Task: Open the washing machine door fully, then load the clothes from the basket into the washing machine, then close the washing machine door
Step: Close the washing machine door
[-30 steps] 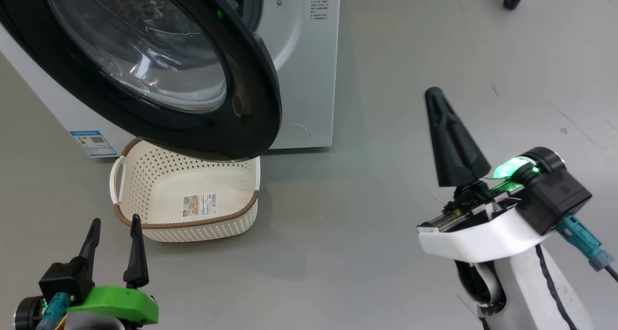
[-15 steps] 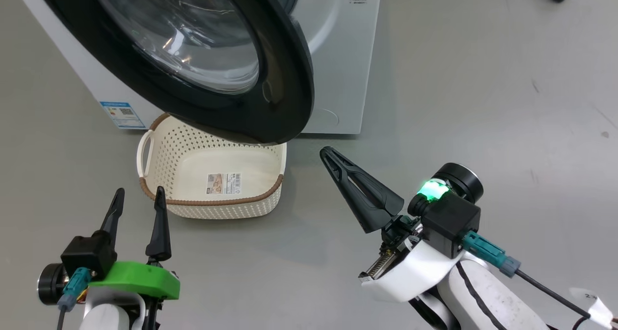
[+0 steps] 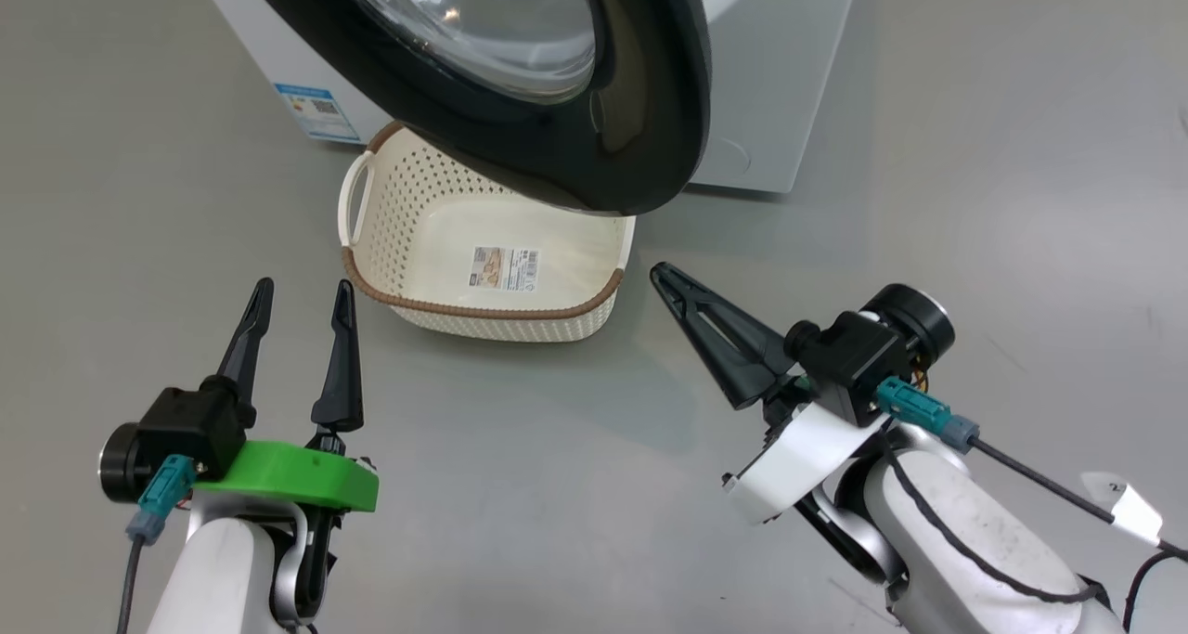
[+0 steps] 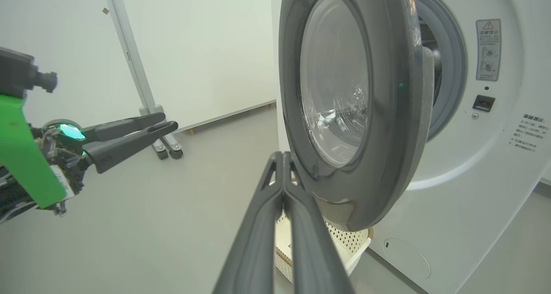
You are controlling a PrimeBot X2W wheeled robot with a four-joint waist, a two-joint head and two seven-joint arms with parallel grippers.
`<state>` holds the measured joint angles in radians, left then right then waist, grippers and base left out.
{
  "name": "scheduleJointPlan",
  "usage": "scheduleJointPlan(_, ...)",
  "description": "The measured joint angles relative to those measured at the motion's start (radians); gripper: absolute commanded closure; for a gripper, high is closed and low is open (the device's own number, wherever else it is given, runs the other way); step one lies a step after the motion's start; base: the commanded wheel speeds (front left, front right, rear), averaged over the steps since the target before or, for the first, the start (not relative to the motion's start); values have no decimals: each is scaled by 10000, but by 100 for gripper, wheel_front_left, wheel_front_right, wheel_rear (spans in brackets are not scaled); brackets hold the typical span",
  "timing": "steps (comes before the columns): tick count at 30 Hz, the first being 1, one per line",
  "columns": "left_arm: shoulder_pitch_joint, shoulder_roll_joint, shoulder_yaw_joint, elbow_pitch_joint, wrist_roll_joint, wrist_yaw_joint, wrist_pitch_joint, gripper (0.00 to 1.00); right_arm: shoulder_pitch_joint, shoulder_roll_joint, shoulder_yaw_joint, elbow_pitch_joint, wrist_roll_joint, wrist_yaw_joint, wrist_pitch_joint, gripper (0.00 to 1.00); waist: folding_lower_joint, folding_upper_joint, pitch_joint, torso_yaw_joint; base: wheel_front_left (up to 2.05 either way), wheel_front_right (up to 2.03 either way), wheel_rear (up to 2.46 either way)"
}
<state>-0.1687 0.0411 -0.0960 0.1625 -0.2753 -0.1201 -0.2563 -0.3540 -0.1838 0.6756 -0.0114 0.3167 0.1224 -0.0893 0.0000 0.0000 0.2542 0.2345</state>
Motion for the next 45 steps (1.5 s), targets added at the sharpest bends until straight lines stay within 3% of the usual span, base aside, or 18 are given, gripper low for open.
scheduleJointPlan(22,-1183,-146,-840,-433,-1229,-27,0,0,-2625,-456,-909,1593,188,0,59,100,1,0,2345,1595,0,0,0)
scheduleJointPlan(36,-1683,-176,-1099,-709,-1398,-25,-2,0,-4963,-326,-2052,2713,345,-33,-378,100,1,0,3310,1598,0,0,0)
scheduleJointPlan(45,-2011,-184,-1360,-815,-1505,-25,-2,0,-6144,-226,-2614,3377,366,-328,-508,100,1,0,3784,1554,0,0,0)
